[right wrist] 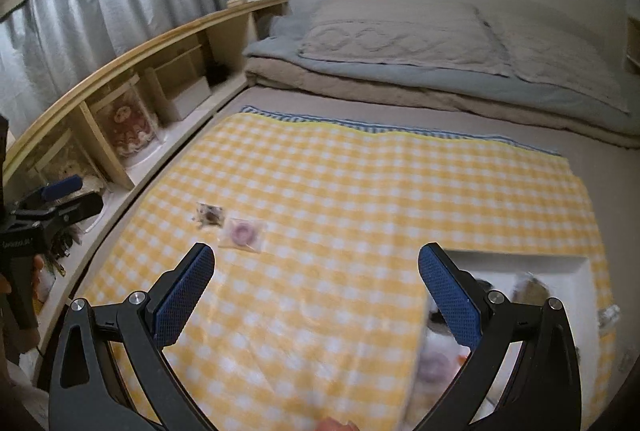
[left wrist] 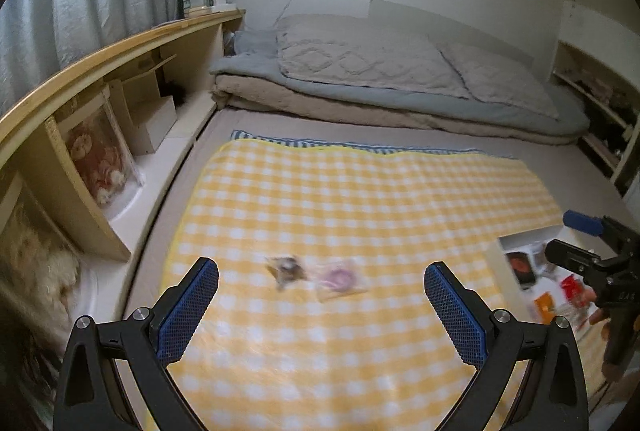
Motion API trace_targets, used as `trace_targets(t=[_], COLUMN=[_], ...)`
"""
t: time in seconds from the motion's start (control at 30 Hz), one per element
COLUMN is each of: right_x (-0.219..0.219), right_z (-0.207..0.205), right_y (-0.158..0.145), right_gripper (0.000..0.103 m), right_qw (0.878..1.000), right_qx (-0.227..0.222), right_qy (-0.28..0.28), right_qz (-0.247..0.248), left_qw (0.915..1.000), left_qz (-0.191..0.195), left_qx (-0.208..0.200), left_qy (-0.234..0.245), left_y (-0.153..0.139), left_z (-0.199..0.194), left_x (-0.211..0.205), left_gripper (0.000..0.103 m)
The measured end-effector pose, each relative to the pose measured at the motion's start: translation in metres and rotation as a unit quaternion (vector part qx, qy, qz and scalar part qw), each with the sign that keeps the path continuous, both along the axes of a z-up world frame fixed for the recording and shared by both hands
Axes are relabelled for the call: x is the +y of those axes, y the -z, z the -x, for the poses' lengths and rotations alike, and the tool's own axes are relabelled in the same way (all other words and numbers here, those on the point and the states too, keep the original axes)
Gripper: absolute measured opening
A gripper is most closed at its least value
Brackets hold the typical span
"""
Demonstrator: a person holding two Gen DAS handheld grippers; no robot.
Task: Organize snacks
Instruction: 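Move both tools over the two small candies on the cloth, then grasp the clear wrapped candy with the left tool while the right tool grasps the pink-ring packet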
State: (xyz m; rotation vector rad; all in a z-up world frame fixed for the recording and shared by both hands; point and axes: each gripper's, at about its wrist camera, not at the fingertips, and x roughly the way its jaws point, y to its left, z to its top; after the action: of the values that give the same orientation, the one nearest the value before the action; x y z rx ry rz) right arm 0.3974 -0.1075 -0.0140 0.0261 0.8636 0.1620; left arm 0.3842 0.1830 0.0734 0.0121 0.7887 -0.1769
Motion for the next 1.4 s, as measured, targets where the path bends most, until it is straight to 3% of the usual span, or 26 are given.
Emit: trace_targets(t=[0.23, 0.27, 0.3, 0.37, 0.4, 0.57, 0.87, 1.03, 1.17, 1.27, 1.4], right_x=[0.027, 0.030, 0.034, 0.042, 0.047, 0.072, 0.111, 0.119, 0.107, 0.093, 0.080], right_z=[-0.065, -0.078, -0.087, -0.109, -0.117, -0.155, -0.186, -0.172, -0.149, -0.138, -0.135], right_y=[0.052, 0.064, 0.073, 0.098, 0.108, 0.161, 0.211, 0.225, 0.222, 0.219, 0.221], right_gripper=[0.102, 0.092, 0.075, 0.055, 0.037, 0.020, 0.016, 0.016, 0.016, 0.017, 0.019], right_qw=[0.998, 0.998, 0.997, 0.995, 0.994, 0.987, 0.980, 0.965, 0.951, 0.951, 0.955], right_qx=[0.050, 0.060, 0.068, 0.090, 0.099, 0.143, 0.132, 0.163, 0.198, 0.214, 0.235], right_qy=[-0.016, -0.020, -0.024, -0.037, -0.046, -0.065, -0.144, -0.203, -0.238, -0.222, -0.157], right_qz=[-0.028, -0.032, -0.031, -0.026, -0.029, -0.027, -0.026, 0.007, -0.001, -0.026, -0.094], left_qw=[0.9994, 0.9991, 0.9988, 0.9978, 0.9967, 0.9918, 0.9788, 0.9710, 0.9683, 0.9687, 0.9664], left_qz=[0.008, 0.011, 0.014, 0.025, 0.037, 0.062, 0.081, 0.088, 0.068, 0.052, 0.014], left_qx=[0.015, 0.018, 0.023, 0.038, 0.049, 0.084, 0.163, 0.189, 0.201, 0.211, 0.236], left_qy=[0.031, 0.036, 0.042, 0.048, 0.052, 0.074, 0.094, 0.116, 0.133, 0.120, 0.102], left_y=[0.052, 0.060, 0.070, 0.092, 0.107, 0.153, 0.216, 0.227, 0.228, 0.224, 0.225], left_z=[-0.078, -0.089, -0.102, -0.129, -0.145, -0.195, -0.251, -0.253, -0.256, -0.257, -0.271], left_x=[0.011, 0.011, 0.012, 0.017, 0.021, 0.025, 0.031, 0.028, 0.022, 0.018, 0.001], left_gripper=[0.082, 0.077, 0.071, 0.059, 0.056, 0.054, 0.054, 0.054, 0.056, 0.063, 0.063])
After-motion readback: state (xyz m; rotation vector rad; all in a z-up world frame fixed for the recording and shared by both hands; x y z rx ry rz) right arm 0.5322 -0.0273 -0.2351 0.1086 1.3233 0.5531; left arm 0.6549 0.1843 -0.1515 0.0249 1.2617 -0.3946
